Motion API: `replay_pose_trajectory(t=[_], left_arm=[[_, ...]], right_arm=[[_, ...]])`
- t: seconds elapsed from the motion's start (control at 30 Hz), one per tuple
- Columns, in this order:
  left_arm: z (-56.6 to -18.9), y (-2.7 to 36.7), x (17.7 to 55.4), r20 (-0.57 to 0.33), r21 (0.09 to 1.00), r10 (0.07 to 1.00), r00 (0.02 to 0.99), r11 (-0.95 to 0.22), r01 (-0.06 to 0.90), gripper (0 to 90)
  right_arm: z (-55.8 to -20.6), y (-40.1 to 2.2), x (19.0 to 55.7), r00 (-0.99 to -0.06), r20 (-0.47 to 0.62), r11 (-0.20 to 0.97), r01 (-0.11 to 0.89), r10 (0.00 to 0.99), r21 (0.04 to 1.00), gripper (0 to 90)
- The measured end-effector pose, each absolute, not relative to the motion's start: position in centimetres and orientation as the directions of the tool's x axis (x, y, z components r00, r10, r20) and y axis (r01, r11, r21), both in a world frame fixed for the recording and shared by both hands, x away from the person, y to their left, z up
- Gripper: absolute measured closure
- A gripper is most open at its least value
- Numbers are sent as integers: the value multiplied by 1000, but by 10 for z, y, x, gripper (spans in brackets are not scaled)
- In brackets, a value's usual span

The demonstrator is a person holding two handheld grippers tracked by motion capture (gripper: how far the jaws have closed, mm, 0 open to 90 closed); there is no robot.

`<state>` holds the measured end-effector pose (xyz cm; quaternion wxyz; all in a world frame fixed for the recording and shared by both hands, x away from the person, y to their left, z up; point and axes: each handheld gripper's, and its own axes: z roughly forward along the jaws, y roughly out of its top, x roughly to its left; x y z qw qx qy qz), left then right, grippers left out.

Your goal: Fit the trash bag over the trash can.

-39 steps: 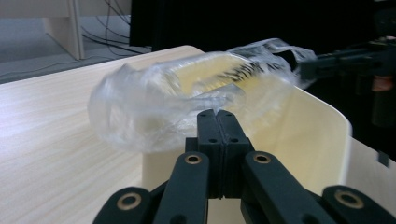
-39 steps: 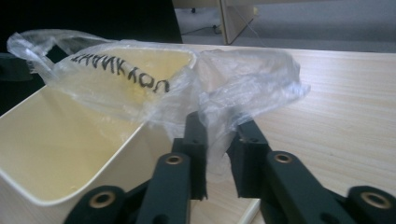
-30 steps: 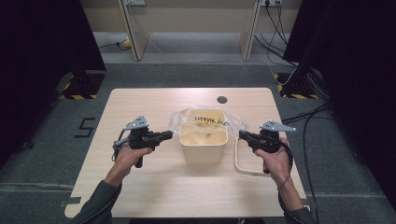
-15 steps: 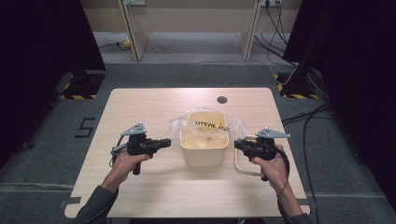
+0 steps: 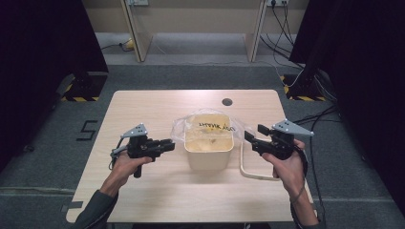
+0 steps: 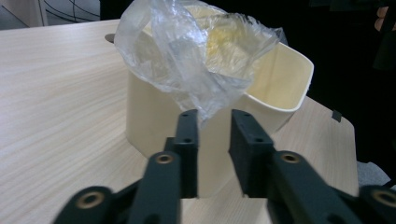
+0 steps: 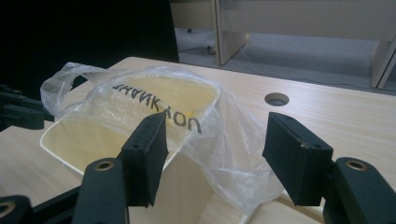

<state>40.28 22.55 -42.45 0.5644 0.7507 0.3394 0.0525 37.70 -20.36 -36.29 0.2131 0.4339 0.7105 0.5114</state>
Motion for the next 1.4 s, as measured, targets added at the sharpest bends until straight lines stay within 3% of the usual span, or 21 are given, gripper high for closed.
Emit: replay_pose_trajectory(t=[0.23,0.4,0.53,0.73,0.83,1.0,1.17,1.27,1.4], left_arm=[[-397,232,397,-294,905,631,718,-57,421,359],[-375,228,399,-255,932,665,701,-23,361,343],[-365,212,413,-242,934,667,704,-35,355,345],[-371,182,453,-205,910,690,695,-127,394,345],[-384,179,472,-250,887,708,661,-106,449,352],[-406,185,489,-315,854,719,620,-70,515,503],[-418,192,496,-338,849,725,600,-40,527,720],[-425,195,503,-344,831,748,567,-38,555,772],[-435,196,506,-366,816,749,553,-27,577,778]], right_arm=[[-375,-186,399,-594,149,164,440,791,883,452],[-386,-184,405,-634,111,252,454,766,855,541],[-395,-186,408,-640,91,288,463,763,838,562],[-407,-179,417,-659,30,355,443,752,823,582],[-412,-177,421,-679,7,384,424,734,820,673],[-418,-177,418,-730,-24,425,370,683,826,871],[-420,-177,410,-760,-44,448,334,648,829,900],[-422,-178,406,-772,-63,470,318,632,823,900],[-424,-180,400,-786,-64,472,301,615,829,900]])
